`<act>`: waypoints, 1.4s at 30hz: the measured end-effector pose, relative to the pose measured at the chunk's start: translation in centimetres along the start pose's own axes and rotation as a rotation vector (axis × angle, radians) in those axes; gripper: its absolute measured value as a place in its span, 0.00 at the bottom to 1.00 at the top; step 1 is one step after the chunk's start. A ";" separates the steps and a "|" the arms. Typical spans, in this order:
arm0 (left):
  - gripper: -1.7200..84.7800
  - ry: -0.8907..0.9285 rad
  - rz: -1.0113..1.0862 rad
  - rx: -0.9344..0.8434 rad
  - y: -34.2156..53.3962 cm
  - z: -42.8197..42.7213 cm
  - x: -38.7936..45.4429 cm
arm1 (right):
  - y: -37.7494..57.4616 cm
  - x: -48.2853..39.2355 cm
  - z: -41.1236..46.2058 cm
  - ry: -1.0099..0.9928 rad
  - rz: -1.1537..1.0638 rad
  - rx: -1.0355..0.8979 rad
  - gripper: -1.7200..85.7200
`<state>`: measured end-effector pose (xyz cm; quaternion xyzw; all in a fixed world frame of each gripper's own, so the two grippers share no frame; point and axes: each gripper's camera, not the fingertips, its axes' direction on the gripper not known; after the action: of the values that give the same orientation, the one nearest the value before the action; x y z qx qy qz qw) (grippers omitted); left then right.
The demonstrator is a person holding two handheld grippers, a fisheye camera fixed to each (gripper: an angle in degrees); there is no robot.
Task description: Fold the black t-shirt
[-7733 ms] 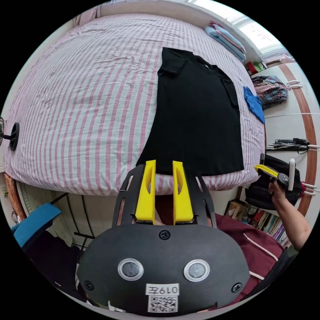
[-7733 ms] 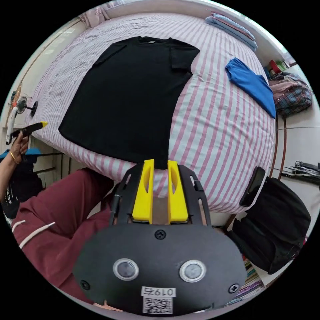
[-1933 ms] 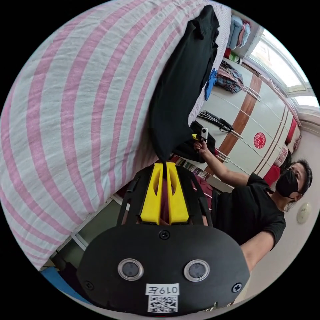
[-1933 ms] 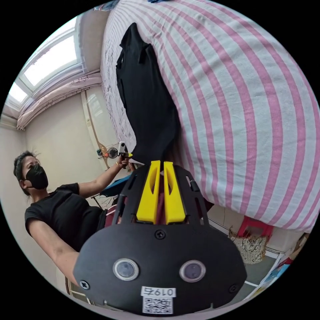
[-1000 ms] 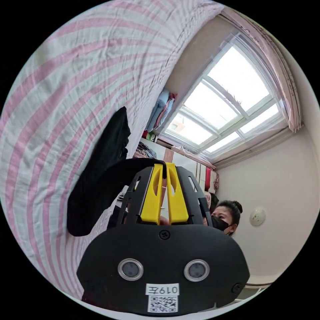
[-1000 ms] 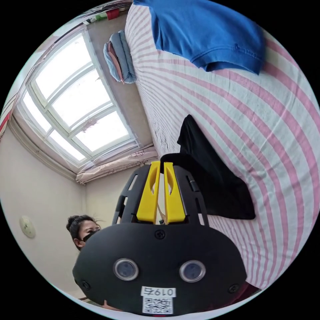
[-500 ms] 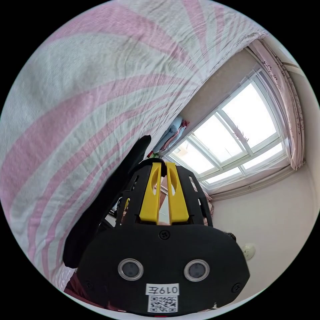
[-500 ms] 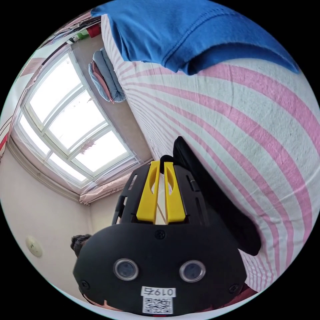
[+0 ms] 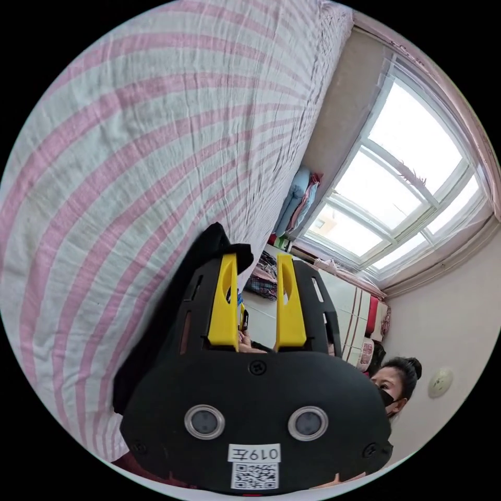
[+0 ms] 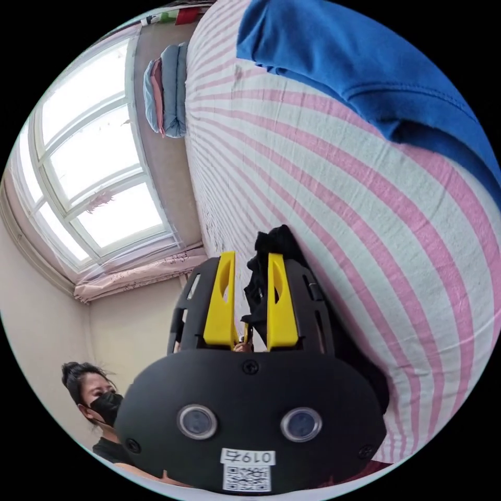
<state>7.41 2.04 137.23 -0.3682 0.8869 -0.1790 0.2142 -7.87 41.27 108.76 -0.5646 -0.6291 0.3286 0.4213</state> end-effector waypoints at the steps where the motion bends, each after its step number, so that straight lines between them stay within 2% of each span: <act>1: 0.13 0.027 0.000 0.024 0.2 0.4 0.2 | 0.2 -0.6 -0.1 -0.020 0.037 0.017 0.15; 4: 0.11 0.179 -0.034 0.100 0.9 1.5 -0.1 | 0.5 -2.6 -0.2 -0.091 0.076 0.050 0.15; 5: 0.11 0.169 -0.035 0.121 1.1 2.0 0.1 | 0.6 -3.2 -0.2 -0.094 0.071 0.059 0.15; 7: 0.10 0.087 -0.017 0.114 1.4 3.0 0.6 | 0.8 -5.5 0.0 -0.091 0.058 0.057 0.15; 12: 0.09 0.039 0.052 0.074 3.2 6.8 1.7 | 1.9 -9.5 0.8 -0.040 0.020 0.043 0.14; 15: 0.08 -0.071 0.170 0.009 4.9 9.8 2.9 | 2.8 -12.6 1.6 -0.038 -0.058 0.003 0.12; 17: 0.08 -0.231 0.340 -0.104 6.9 13.3 4.5 | 3.7 -15.7 2.1 0.011 -0.185 -0.027 0.10; 18: 0.08 -0.301 0.399 -0.134 7.5 14.3 5.0 | 4.6 -18.2 3.0 0.095 -0.295 -0.069 0.09; 20: 0.11 -0.625 0.670 -0.254 10.7 19.0 6.8 | 6.8 -22.8 4.9 0.295 -0.558 -0.128 0.09; 22: 0.15 -0.824 0.837 -0.361 12.9 22.8 7.4 | 10.1 -27.8 8.5 0.641 -0.886 -0.218 0.11; 23: 0.17 -0.932 0.922 -0.411 14.0 25.0 7.6 | 10.8 -28.7 9.3 0.701 -0.944 -0.225 0.12; 26: 0.17 -1.100 1.135 -0.444 16.5 29.3 8.2 | 13.2 -31.9 12.2 0.910 -1.195 -0.288 0.11; 28: 0.16 -1.141 1.223 -0.469 17.5 31.5 8.3 | 14.6 -33.4 14.3 1.029 -1.324 -0.366 0.09; 31: 0.16 -1.141 1.217 -0.548 17.9 34.3 7.4 | 16.5 -35.0 16.8 1.085 -1.443 -0.505 0.10; 34: 0.16 -1.160 1.241 -0.607 18.8 36.2 6.3 | 17.5 -36.7 18.6 1.089 -1.473 -0.605 0.14; 42: 0.13 -1.218 1.258 -0.687 19.9 39.8 4.4 | 19.1 -40.7 21.9 1.096 -1.533 -0.724 0.11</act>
<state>13.54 5.69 93.05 0.1052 0.6623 0.4645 0.5784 -19.04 5.30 75.88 -0.1749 -0.6039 -0.5465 0.5533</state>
